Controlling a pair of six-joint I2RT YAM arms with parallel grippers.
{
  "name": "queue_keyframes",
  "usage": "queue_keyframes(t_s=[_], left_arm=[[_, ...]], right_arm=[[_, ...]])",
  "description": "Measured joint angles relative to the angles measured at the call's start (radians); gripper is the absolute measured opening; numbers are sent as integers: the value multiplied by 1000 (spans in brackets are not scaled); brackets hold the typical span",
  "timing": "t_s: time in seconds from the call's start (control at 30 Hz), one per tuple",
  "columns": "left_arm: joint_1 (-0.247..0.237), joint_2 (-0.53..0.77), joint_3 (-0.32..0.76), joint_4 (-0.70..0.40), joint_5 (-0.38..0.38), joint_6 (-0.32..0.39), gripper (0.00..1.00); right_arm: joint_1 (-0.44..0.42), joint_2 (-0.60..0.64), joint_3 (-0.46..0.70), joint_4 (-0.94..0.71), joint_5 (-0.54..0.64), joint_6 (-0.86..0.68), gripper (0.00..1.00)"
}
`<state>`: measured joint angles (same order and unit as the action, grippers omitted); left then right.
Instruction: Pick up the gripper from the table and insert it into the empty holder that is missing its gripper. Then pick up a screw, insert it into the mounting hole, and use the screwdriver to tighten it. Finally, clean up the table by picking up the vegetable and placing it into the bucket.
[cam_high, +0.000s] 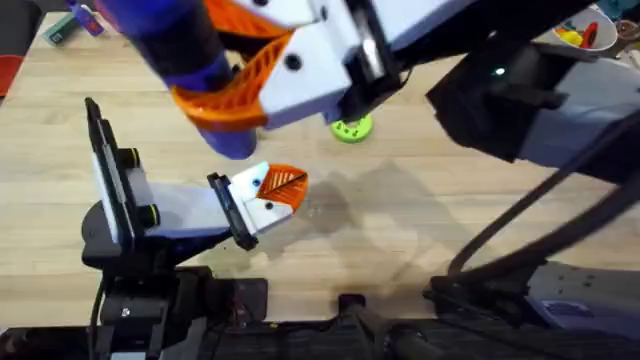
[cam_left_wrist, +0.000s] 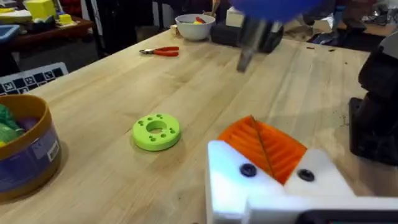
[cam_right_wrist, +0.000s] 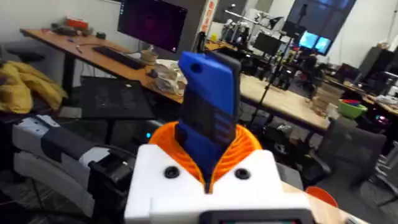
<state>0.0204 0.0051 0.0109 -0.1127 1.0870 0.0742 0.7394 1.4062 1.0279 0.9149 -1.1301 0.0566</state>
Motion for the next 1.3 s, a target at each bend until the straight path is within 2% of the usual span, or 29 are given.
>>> queue_keyframes(t_s=[0.13, 0.27, 0.37, 0.47, 0.57, 0.83, 0.9, 1.03, 1.17, 1.3], left_arm=[[0, 0, 0, 0, 0, 0, 9], [0, 0, 0, 0, 0, 0, 9], [0, 0, 0, 0, 0, 0, 9], [0, 0, 0, 0, 0, 0, 9], [0, 0, 0, 0, 0, 0, 9], [0, 0, 0, 0, 0, 0, 9], [0, 0, 0, 0, 0, 0, 9], [0, 0, 0, 0, 0, 0, 9], [0, 0, 0, 0, 0, 0, 9], [0, 0, 0, 0, 0, 0, 9]], right_arm=[[-50, -14, 2, -126, 0, 0, 24], [-156, -9, 34, -419, 5, -29, 24], [-258, -4, 85, -681, 52, -104, 24], [-354, -4, 155, -967, 171, -240, 24], [-420, -4, 203, -1174, 331, -413, 24], [-493, 2, 221, -1563, 775, -917, 24], [-505, 22, 221, -1630, 860, -1006, 24], [-522, 107, 224, -1636, 982, -1107, 24], [-532, 237, 227, -1617, 1099, -1162, 24], [-539, 355, 227, -1582, 1161, -1185, 24]])
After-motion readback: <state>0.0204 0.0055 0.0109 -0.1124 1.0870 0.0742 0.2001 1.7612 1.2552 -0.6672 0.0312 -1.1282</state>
